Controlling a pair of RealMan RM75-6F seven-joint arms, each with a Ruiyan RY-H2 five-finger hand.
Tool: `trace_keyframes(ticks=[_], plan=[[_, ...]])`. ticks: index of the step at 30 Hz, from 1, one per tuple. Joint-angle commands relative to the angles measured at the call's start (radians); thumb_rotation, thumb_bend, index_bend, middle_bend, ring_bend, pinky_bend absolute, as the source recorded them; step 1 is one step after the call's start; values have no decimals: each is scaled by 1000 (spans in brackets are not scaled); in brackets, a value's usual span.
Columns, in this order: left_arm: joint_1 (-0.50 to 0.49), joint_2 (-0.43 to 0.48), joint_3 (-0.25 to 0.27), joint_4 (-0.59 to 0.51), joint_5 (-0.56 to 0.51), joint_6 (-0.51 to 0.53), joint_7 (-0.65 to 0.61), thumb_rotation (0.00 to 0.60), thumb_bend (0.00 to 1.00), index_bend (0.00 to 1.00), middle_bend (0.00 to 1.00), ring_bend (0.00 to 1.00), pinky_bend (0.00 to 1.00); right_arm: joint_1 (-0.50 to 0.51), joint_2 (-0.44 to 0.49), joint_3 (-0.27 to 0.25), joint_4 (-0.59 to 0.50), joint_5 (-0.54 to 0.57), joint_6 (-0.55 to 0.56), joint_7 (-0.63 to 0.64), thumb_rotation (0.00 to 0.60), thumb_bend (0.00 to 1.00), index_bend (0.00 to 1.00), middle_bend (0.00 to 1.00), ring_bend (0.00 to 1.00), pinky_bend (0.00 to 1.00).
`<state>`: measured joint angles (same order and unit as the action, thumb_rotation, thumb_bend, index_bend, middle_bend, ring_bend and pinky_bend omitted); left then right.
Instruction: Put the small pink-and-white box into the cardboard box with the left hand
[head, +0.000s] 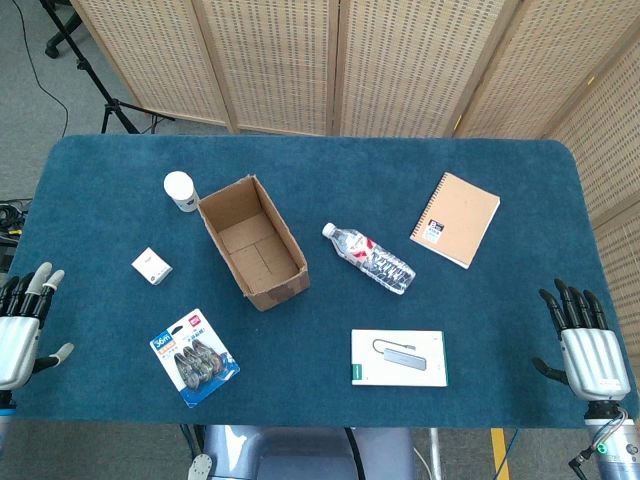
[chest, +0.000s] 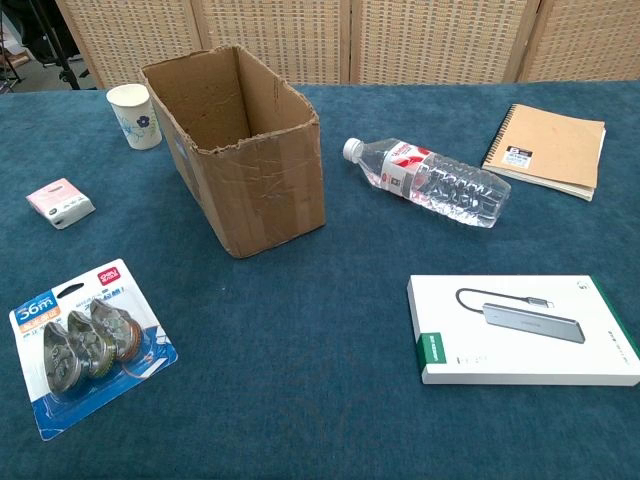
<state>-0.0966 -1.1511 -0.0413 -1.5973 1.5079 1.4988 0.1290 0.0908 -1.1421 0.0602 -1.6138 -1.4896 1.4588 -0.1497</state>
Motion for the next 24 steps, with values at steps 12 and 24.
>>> trace_keyframes(ticks=[12,24], plan=[[0,0,0,7,9,7,-3,600,135,0,0,0,0,-7,0,-3,-1,-8,14,4,600,131,79,0,0,0],[-5,-1,1,17,17,4,-2,600,137,0,0,0,0,-2,-6,-4,9,-20,13,7,600,131,79,0,0,0]])
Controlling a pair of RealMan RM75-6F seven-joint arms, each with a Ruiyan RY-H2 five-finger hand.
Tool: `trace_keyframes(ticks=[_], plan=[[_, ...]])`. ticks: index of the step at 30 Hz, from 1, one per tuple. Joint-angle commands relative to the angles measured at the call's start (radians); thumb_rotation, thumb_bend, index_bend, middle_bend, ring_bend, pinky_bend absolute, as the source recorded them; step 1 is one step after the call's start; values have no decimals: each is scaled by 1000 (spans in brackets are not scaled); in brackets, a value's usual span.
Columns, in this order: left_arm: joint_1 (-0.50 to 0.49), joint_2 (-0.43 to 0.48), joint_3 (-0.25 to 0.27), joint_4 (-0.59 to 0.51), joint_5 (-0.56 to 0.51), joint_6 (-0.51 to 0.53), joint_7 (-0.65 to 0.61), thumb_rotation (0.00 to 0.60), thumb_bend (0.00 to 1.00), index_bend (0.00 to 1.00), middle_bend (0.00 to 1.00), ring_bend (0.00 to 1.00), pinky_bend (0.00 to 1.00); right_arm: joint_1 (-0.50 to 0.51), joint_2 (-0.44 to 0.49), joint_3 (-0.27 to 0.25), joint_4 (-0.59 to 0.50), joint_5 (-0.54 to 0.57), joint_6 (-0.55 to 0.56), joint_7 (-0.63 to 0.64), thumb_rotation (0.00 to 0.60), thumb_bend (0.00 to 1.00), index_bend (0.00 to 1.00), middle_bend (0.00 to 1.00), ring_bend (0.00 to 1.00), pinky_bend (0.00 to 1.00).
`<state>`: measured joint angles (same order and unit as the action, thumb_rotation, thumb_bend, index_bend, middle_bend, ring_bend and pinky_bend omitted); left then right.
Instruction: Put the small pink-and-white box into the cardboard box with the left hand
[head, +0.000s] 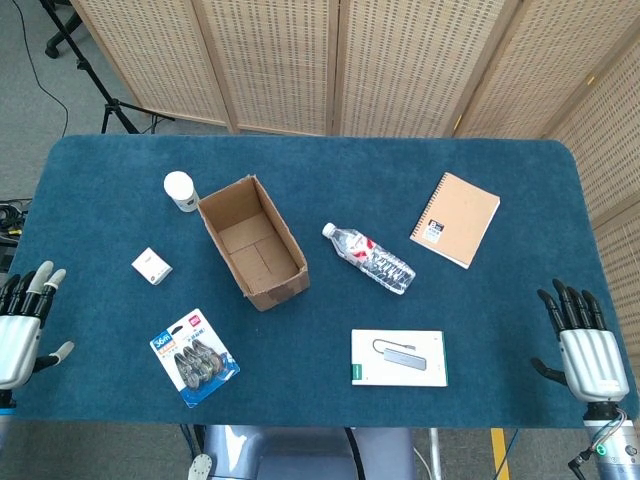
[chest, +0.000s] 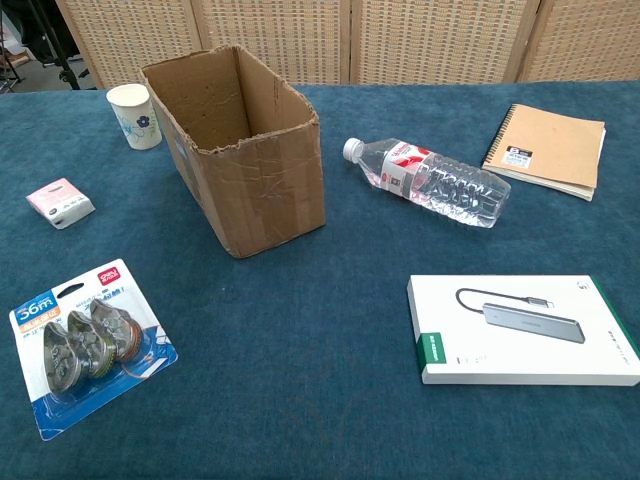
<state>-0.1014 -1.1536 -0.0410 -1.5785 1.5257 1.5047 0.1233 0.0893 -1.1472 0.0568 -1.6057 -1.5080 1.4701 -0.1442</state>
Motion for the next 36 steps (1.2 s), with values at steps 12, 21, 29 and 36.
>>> trace_keyframes(ticks=[12,21,29,36], plan=[[-17,0,-1,10,9,-20,-27,600,138,0,0,0,26,-1,-8,-1,12,-16,13,7,600,131,79,0,0,0],[-57,5,8,32,27,-80,-67,600,254,0,0,0,108,3,-13,-1,16,-16,8,5,600,131,79,0,0,0],[-116,68,-7,2,-14,-192,-103,600,266,84,85,23,196,2,-13,-1,18,-18,11,9,600,131,79,0,0,0],[-188,120,-40,3,-51,-296,-171,600,270,211,196,111,265,3,-14,-1,18,-22,14,9,600,131,79,0,0,0]])
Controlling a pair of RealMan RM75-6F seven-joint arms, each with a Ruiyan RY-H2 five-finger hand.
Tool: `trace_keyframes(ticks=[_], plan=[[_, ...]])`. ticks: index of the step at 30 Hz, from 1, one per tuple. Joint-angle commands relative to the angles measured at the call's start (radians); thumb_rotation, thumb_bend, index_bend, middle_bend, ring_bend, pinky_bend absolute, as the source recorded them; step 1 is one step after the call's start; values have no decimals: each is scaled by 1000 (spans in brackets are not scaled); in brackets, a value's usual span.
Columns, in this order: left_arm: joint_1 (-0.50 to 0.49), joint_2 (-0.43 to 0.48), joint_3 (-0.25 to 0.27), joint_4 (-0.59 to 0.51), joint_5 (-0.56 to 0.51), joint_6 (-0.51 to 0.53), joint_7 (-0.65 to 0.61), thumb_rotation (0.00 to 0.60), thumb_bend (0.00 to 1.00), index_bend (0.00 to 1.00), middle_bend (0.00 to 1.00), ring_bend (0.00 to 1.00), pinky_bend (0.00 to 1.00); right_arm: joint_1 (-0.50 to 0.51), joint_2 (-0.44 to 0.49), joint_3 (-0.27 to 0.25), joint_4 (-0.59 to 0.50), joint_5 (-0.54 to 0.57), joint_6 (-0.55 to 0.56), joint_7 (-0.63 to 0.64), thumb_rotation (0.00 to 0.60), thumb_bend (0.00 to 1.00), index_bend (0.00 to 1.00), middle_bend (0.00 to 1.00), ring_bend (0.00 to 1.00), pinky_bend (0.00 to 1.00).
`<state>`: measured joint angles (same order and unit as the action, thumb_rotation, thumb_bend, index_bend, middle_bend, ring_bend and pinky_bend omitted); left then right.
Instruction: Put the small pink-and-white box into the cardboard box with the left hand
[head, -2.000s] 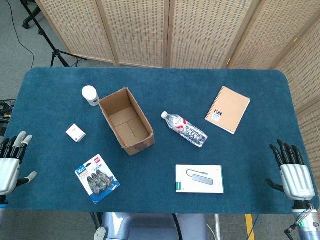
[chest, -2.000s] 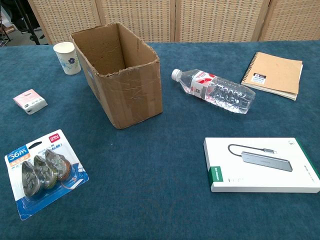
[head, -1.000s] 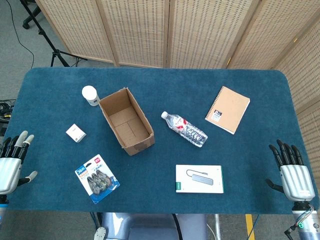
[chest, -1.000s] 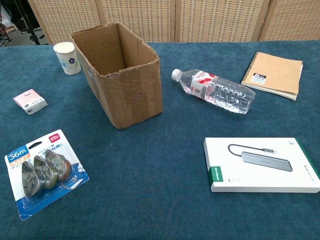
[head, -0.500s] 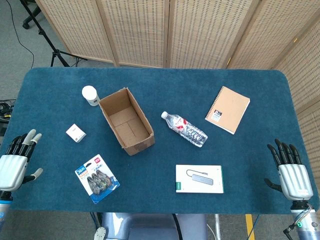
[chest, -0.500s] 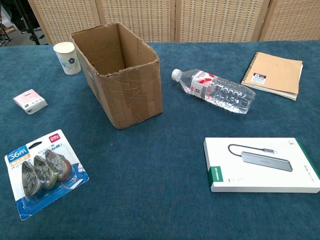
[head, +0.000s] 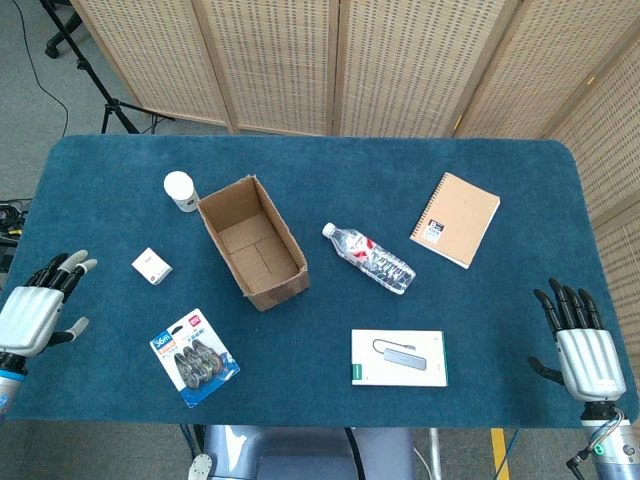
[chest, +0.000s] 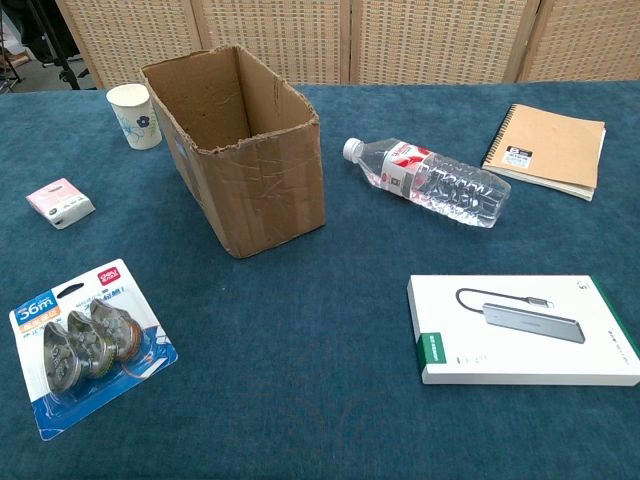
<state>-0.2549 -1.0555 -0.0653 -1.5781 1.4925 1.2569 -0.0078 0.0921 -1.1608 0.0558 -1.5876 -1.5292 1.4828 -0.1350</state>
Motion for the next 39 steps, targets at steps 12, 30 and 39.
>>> trace_keyframes(ticks=[12,30,39], plan=[[-204,-5,-61,135,-141,-323,-80,600,295,291,224,133,279,-1,-4,-1,6,-7,7,5,600,131,79,0,0,0],[-310,-190,-44,325,-230,-459,31,600,296,295,224,133,279,-4,-5,-1,17,-20,21,24,600,131,79,0,0,0],[-337,-239,-48,353,-286,-469,117,600,296,295,224,134,279,-5,-5,-1,27,-29,31,45,600,131,79,0,0,0]])
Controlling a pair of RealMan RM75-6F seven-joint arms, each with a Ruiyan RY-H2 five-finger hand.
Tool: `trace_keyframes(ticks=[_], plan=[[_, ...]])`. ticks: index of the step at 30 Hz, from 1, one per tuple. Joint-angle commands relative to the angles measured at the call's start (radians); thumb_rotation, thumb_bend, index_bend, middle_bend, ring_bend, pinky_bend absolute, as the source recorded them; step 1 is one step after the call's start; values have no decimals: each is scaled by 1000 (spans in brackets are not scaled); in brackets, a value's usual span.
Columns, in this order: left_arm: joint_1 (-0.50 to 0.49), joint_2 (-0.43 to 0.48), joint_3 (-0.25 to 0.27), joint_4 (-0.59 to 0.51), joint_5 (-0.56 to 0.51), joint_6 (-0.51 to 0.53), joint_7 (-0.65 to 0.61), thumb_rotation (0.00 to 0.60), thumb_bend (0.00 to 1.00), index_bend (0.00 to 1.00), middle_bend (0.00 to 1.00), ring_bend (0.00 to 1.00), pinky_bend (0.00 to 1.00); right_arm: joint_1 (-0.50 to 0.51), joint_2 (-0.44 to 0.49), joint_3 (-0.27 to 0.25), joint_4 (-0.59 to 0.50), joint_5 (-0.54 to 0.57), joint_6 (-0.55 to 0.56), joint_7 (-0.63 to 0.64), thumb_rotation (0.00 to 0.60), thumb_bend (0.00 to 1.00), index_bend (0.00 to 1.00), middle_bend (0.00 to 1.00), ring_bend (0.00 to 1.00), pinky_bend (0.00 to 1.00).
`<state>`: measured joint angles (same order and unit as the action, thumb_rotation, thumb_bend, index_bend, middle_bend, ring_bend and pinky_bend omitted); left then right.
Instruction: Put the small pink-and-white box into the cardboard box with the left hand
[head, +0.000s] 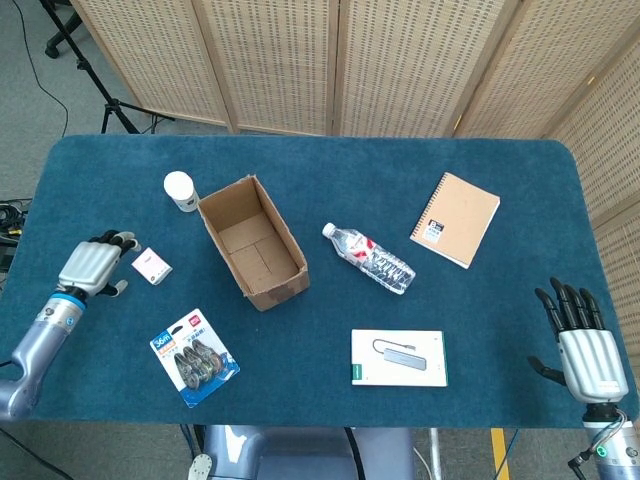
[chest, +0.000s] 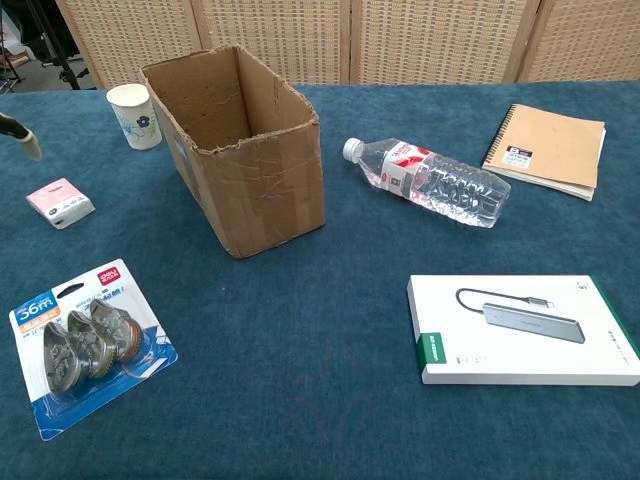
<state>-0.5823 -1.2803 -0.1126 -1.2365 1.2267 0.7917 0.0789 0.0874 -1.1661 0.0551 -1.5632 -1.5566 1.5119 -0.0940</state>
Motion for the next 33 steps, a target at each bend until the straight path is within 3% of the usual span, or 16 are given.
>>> trace_keyframes(ticks=[1,33], plan=[[-11,-19,-1,16,-28,-4,42,600,296,295,224,133,279,0,1,0,3,-2,2,5,600,131,79,0,0,0],[-103,-138,28,98,-221,-83,282,600,295,295,161,82,279,-1,-5,0,37,-37,35,64,600,131,79,0,0,0]])
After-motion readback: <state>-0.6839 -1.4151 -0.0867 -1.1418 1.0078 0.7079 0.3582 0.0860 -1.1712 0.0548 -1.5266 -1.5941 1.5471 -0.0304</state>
